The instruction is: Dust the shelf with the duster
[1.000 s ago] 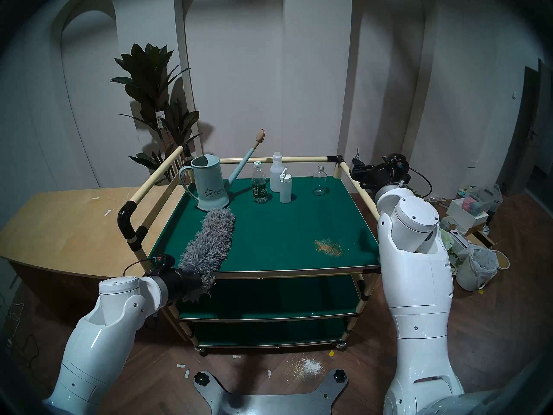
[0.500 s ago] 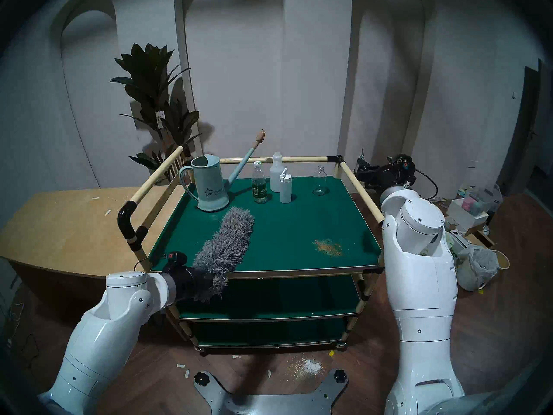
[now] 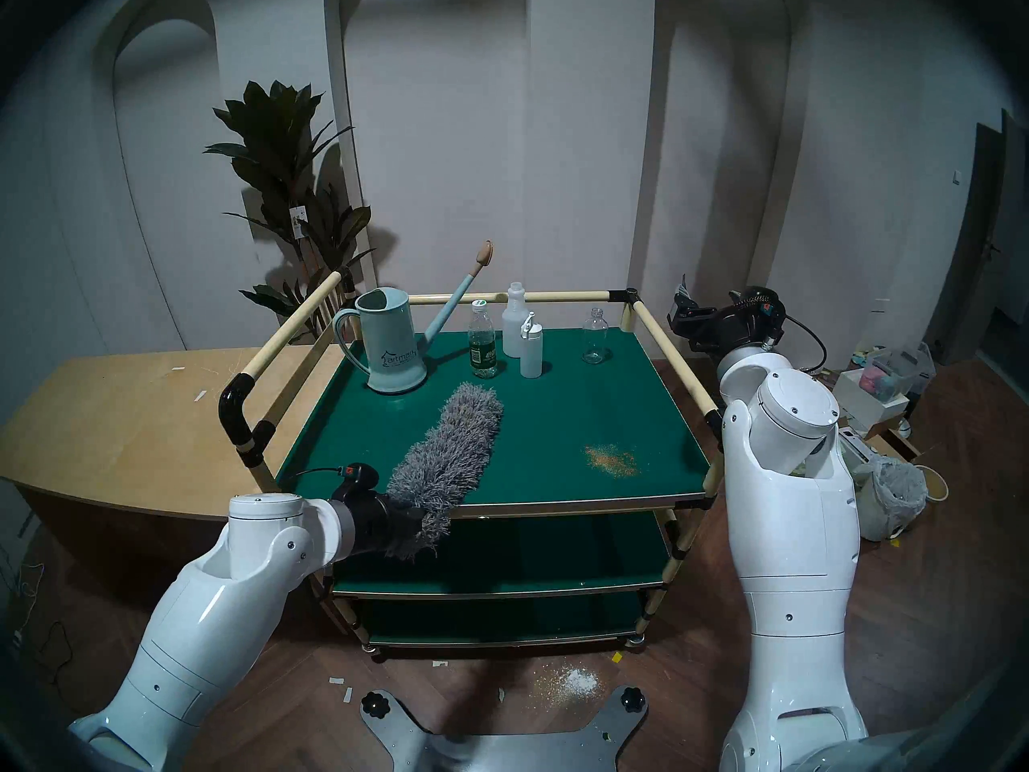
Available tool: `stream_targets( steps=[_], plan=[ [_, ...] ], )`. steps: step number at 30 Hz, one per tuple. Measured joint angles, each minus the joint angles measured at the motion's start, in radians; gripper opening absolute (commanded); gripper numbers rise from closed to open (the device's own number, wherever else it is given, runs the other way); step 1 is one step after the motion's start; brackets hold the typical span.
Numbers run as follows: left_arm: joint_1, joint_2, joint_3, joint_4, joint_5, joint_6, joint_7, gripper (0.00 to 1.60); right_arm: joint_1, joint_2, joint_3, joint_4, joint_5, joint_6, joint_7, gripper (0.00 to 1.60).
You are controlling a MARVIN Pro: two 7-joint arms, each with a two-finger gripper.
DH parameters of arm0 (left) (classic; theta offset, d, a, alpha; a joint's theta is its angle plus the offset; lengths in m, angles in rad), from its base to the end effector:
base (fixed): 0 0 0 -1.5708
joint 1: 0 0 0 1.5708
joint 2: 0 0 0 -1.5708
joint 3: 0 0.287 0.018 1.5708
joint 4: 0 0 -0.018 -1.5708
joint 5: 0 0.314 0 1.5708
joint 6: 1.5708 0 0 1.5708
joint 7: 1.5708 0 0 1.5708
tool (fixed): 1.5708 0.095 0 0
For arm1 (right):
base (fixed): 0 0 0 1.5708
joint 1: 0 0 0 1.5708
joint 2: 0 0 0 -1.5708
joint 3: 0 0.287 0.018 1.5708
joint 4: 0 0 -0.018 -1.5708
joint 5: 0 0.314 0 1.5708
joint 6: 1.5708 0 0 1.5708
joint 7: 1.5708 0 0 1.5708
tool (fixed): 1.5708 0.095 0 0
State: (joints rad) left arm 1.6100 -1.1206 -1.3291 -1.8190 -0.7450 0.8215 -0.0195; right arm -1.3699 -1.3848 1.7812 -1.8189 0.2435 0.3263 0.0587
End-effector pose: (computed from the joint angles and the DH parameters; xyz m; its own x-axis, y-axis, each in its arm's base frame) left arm 0.3666 -0.0160 -0.3108 0.7084 -0.0122 0.7057 -0.3378 -0.8837 0.3238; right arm 0.4487 -0.1171 -0.1277 -0.1644 -0.0576 0.9847 -0.0739 -0.9948 -0.0705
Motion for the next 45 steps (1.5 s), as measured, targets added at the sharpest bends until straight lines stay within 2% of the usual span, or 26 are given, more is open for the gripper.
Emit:
stream_targets(
  steps=[8,24,35,45],
  plan=[
    [-0.051,0.0,0.051,0.007,0.011,0.029,-0.036,0.0,-0.001,0.004,0.017,0.003,0.005,0.0,0.003,1.6],
    [-0.167,0.036,0.159,0.02,0.026,0.109,-0.137,0.0,0.001,0.002,0.058,0.026,0.03,-0.007,0.009,1.6],
    [-0.261,0.013,0.242,0.054,0.053,0.138,-0.182,0.0,0.003,0.002,0.088,0.045,0.042,-0.016,0.014,1.6],
    [-0.319,0.004,0.295,0.078,0.072,0.136,-0.23,0.0,0.011,0.003,0.1,0.059,0.048,-0.023,0.02,1.6]
  ],
)
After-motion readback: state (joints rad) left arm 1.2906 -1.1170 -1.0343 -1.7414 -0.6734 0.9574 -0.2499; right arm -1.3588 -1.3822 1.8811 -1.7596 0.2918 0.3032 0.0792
